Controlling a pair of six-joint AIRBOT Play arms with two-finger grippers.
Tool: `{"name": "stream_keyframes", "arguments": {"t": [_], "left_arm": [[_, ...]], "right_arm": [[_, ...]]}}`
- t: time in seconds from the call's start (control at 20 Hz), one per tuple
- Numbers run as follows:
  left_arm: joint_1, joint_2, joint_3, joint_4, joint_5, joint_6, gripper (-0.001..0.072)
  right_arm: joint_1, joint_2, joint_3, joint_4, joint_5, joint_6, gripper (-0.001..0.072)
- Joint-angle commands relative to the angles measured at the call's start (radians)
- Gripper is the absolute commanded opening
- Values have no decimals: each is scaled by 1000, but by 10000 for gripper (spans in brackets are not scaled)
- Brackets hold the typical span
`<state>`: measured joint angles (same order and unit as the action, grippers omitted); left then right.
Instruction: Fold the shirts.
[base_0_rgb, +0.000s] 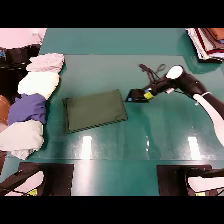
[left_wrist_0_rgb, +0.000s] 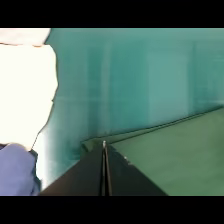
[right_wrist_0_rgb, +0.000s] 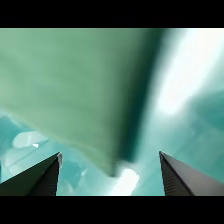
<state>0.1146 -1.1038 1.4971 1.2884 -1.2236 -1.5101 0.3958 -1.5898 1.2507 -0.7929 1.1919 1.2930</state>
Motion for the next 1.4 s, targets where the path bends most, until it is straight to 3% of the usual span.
{"name": "stream_keyframes", "arguments": {"t": [0.0,0.15,0.35,0.45,0.6,0.7,1.0,1.35], "left_arm": [[-1,-1,-16,-41,30,0,23],[-1,-1,-39,-43,30,0,24],[-1,0,-52,-48,27,0,23],[-1,0,-52,-71,27,1,23],[-1,0,-52,-100,27,12,23],[-18,0,-52,-85,27,18,22],[-186,0,-52,-76,45,18,22],[-246,0,-52,-80,76,17,23]], "right_arm": [[-58,-67,-64,93,-11,-29,651],[14,-190,32,190,-18,-50,643],[134,-336,216,201,-11,-48,540],[180,-379,290,200,-16,-48,414],[211,-404,375,197,-15,-49,66],[208,-400,412,191,-7,-47,15],[14,-211,278,184,-66,-32,15],[-529,195,-32,-86,-105,46,15]]}}
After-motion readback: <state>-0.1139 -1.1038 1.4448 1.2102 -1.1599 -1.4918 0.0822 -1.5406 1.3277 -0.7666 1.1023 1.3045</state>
